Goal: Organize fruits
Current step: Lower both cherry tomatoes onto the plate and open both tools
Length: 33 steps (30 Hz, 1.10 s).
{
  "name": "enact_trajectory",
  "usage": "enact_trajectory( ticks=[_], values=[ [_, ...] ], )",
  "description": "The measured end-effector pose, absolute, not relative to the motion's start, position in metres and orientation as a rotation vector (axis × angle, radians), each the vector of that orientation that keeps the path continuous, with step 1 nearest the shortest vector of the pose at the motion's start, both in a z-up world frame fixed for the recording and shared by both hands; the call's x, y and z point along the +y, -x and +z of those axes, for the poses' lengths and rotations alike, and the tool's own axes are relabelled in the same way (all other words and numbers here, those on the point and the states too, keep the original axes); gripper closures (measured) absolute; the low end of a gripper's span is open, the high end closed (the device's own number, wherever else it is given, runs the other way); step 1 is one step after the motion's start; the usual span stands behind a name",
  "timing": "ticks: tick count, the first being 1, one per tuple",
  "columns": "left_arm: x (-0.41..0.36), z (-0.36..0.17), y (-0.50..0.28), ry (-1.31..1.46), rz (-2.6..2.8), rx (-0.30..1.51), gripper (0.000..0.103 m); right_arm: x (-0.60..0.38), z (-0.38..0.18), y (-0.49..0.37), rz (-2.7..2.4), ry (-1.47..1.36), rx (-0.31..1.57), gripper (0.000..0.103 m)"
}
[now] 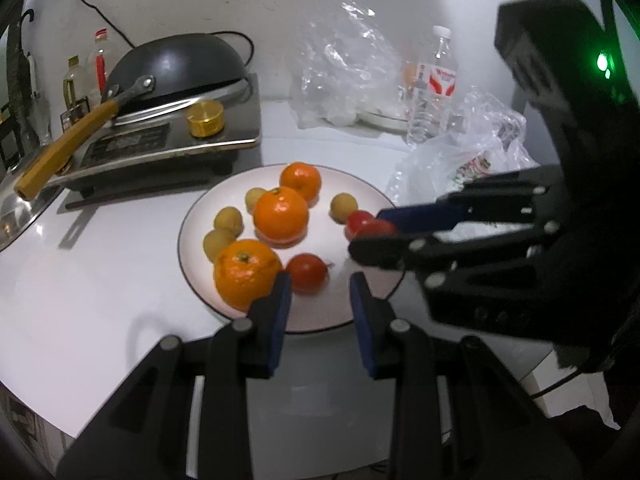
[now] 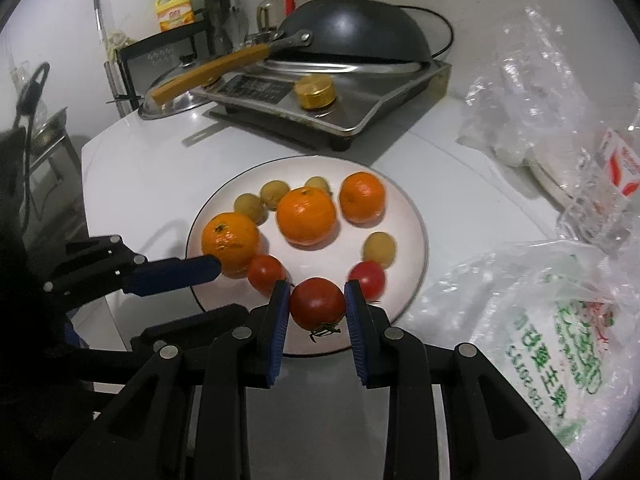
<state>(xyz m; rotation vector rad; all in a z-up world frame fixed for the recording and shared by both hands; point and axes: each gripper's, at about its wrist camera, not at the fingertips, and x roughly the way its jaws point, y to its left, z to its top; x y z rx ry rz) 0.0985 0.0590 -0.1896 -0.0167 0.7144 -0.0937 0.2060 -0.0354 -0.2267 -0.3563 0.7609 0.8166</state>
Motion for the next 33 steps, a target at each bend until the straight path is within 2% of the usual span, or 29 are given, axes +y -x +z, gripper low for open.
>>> enact_trajectory(
  ticks=[17,33],
  values=[
    [0.07,-0.192,-0.091,0.033,-0.065,0.728,0.071,-0.028,-0.237,-0.212,0.823,0.347,0.797,0.073],
    [0.053,-0.183,-0.077,0.006,-0.058,0.719,0.071,-0.059,-0.216,-0.196,0.792,0.323,0.747,0.073]
  ],
)
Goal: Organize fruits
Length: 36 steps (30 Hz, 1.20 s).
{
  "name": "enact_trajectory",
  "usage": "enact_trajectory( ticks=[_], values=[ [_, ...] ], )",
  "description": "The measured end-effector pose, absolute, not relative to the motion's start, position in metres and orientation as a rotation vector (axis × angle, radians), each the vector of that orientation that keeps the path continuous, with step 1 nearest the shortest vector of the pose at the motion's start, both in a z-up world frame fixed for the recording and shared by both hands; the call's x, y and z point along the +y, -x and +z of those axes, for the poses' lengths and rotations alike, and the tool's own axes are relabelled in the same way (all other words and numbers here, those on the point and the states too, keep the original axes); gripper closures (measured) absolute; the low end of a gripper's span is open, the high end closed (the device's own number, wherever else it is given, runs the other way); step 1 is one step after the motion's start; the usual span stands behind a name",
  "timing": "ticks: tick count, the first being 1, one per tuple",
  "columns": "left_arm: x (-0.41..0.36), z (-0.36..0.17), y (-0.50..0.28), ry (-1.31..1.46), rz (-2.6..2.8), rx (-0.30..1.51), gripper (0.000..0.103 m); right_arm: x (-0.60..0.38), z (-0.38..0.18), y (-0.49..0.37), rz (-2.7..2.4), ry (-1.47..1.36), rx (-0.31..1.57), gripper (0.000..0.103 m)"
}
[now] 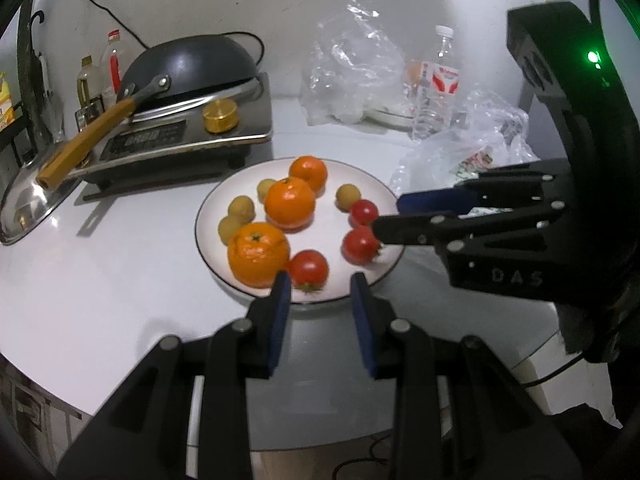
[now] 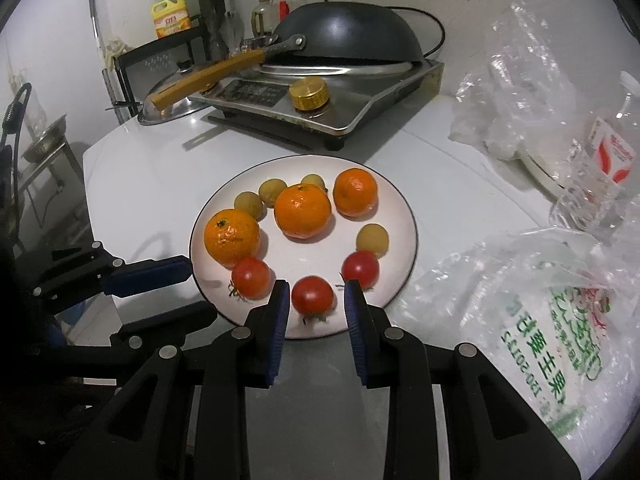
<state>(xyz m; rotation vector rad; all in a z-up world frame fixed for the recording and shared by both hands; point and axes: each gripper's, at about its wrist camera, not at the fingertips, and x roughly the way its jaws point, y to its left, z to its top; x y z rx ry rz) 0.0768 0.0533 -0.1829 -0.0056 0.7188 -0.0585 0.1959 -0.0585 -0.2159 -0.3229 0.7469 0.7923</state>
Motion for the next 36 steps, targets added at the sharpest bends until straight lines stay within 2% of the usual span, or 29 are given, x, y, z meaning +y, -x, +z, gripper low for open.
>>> enact_trajectory(
  ticks=[12,18,23,36],
  values=[
    [0.034,-0.172,-0.061,-0.012,-0.047,0.701,0.07,-0.1,-0.204,-0.172,0.747,0.287,0.708,0.073],
    [0.018,-0.165,-0.052,-0.026,-0.051,0.69,0.067,-0.12,-0.198,-0.159,0.731,0.272,0.685,0.073],
    [0.004,-0.158,-0.042,-0.03,-0.066,0.671,0.058,-0.141,-0.192,-0.147,0.712,0.257,0.664,0.073],
    [-0.028,-0.127,-0.017,-0.027,-0.097,0.594,0.057,-0.188,-0.164,-0.109,0.646,0.231,0.58,0.072]
  ],
)
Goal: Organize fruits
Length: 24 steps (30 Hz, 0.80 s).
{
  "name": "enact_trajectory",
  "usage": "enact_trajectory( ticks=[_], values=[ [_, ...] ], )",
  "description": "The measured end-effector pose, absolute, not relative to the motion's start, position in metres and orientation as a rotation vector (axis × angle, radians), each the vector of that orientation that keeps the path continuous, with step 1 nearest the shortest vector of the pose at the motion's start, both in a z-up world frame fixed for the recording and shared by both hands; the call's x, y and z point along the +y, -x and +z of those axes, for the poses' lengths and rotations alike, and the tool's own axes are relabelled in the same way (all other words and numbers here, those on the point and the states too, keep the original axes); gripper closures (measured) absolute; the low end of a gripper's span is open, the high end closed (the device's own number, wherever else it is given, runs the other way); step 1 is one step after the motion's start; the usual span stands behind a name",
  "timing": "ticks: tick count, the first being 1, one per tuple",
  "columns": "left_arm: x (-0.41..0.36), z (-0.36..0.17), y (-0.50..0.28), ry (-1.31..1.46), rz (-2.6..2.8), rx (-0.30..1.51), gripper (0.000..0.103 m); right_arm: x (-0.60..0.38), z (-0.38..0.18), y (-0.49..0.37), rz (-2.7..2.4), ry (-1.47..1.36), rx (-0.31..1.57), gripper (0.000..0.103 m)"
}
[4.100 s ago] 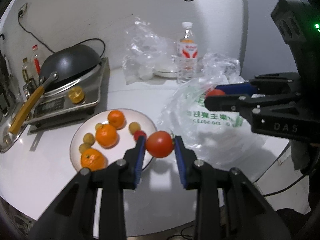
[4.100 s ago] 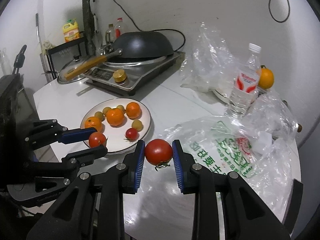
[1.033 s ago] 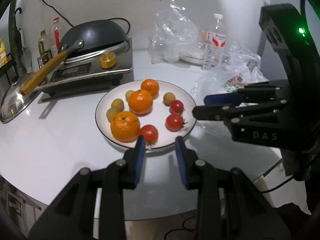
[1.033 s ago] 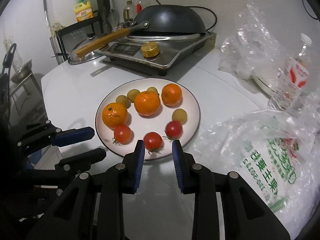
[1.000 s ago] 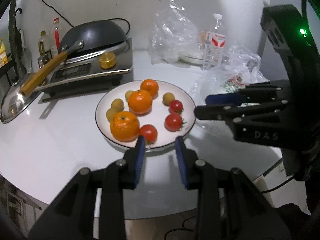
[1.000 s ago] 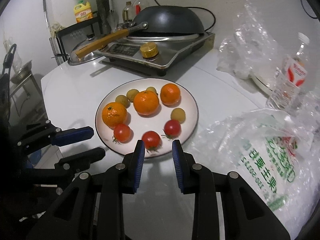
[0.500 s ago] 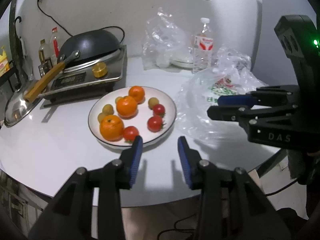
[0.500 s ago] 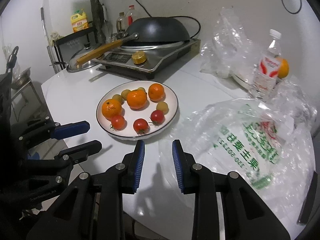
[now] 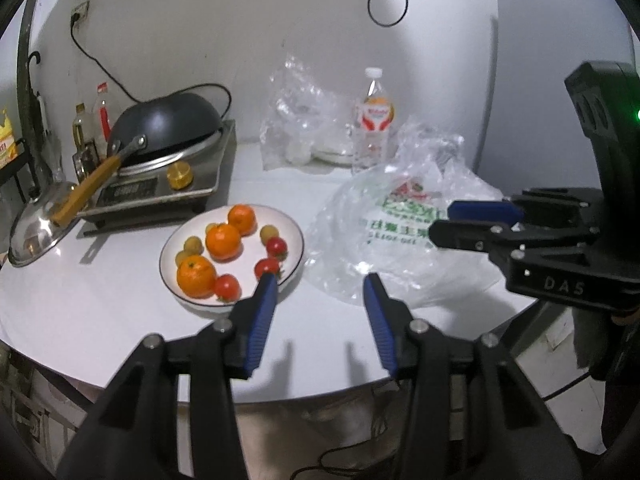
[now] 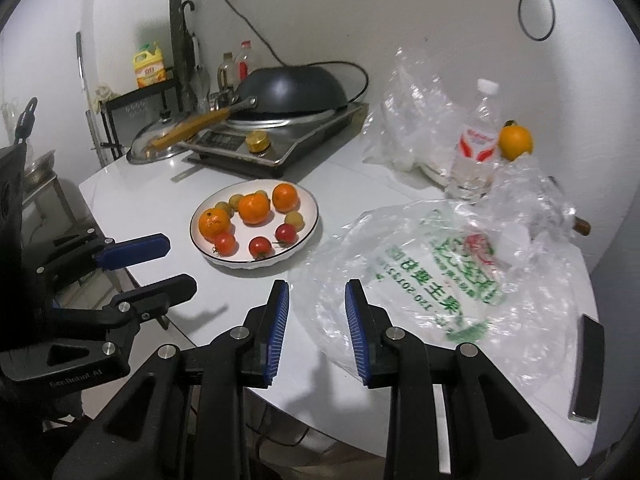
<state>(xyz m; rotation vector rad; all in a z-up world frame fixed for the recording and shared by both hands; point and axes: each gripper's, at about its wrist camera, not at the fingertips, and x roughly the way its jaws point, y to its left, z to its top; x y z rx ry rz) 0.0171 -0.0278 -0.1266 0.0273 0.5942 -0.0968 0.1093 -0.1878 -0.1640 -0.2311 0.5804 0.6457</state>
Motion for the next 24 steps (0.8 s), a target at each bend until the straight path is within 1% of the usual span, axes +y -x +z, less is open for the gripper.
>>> enact_trajectory(
  ticks=[4,7,10,12,13,14,18,20,24],
  values=[
    [-0.036,-0.115,-0.009,-0.039,-0.103,0.568,0.057,-0.199,-0.154,-0.098,0.623,0.232,0.55,0.071],
    [-0.04,-0.106,-0.003,-0.042,-0.103,0.546,0.057,-0.205,-0.147,-0.089,0.609,0.236,0.523,0.063],
    [-0.044,-0.097,0.003,-0.045,-0.109,0.517,0.055,-0.214,-0.137,-0.081,0.593,0.229,0.493,0.063],
    [-0.046,-0.091,0.007,-0.049,-0.115,0.49,0.045,-0.22,-0.129,-0.075,0.582,0.225,0.47,0.062],
    [-0.047,-0.086,0.01,-0.048,-0.118,0.475,0.032,-0.223,-0.126,-0.073,0.577,0.223,0.461,0.062],
    [-0.048,-0.083,0.012,-0.047,-0.121,0.462,0.029,-0.226,-0.123,-0.07,0.571,0.22,0.45,0.062],
    [-0.053,-0.067,0.016,-0.059,-0.13,0.425,0.029,-0.238,-0.109,-0.061,0.549,0.202,0.409,0.06],
    [-0.054,-0.062,0.018,-0.061,-0.128,0.416,0.029,-0.243,-0.104,-0.057,0.539,0.195,0.39,0.055],
    [-0.055,-0.05,0.02,-0.05,-0.102,0.406,0.029,-0.252,-0.091,-0.05,0.522,0.184,0.353,0.054]
  ],
)
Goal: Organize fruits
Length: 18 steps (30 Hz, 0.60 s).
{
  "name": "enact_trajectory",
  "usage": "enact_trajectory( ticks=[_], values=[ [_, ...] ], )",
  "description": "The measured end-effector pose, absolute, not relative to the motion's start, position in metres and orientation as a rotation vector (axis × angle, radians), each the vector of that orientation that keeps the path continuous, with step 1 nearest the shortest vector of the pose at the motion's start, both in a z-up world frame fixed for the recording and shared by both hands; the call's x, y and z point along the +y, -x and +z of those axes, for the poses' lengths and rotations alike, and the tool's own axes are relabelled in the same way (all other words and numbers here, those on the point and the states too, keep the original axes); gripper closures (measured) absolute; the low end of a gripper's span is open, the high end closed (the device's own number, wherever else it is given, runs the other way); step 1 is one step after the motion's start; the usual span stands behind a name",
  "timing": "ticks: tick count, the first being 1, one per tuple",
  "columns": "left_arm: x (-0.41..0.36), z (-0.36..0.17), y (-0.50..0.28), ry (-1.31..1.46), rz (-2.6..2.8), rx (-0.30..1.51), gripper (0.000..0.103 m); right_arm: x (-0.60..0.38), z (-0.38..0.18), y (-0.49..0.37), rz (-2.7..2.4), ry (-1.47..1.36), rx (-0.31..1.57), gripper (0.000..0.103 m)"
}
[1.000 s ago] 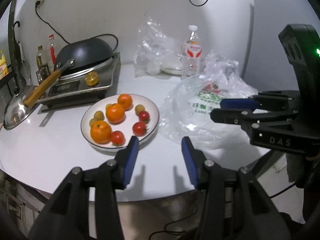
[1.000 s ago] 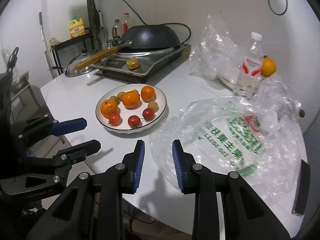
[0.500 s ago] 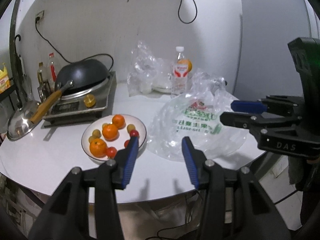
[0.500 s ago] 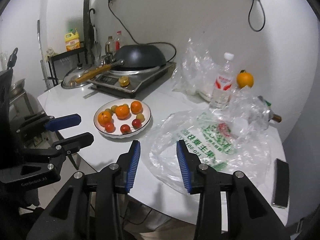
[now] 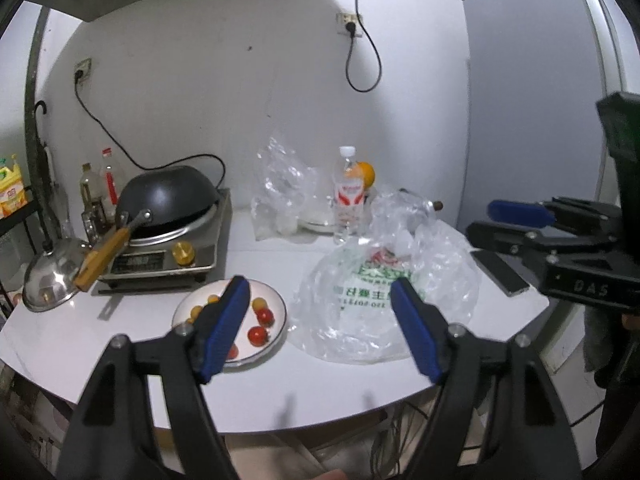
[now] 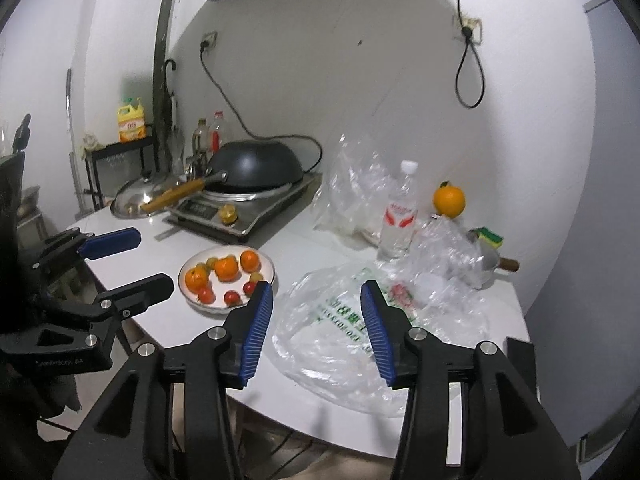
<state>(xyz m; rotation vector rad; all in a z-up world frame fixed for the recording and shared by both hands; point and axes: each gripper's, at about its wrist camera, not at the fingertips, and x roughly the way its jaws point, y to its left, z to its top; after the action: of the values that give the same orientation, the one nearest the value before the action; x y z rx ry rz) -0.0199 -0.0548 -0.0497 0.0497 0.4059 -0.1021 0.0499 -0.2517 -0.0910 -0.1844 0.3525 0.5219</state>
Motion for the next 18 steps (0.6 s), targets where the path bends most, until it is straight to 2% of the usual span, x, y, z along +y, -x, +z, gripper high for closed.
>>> enact_trajectory(
  ticks=[18],
  values=[
    [-0.058,-0.005,0.056,-0.039,-0.045,0.31,0.029,-0.266,-0.052,-0.009,0.503,0.179,0.201,0.05]
  ],
)
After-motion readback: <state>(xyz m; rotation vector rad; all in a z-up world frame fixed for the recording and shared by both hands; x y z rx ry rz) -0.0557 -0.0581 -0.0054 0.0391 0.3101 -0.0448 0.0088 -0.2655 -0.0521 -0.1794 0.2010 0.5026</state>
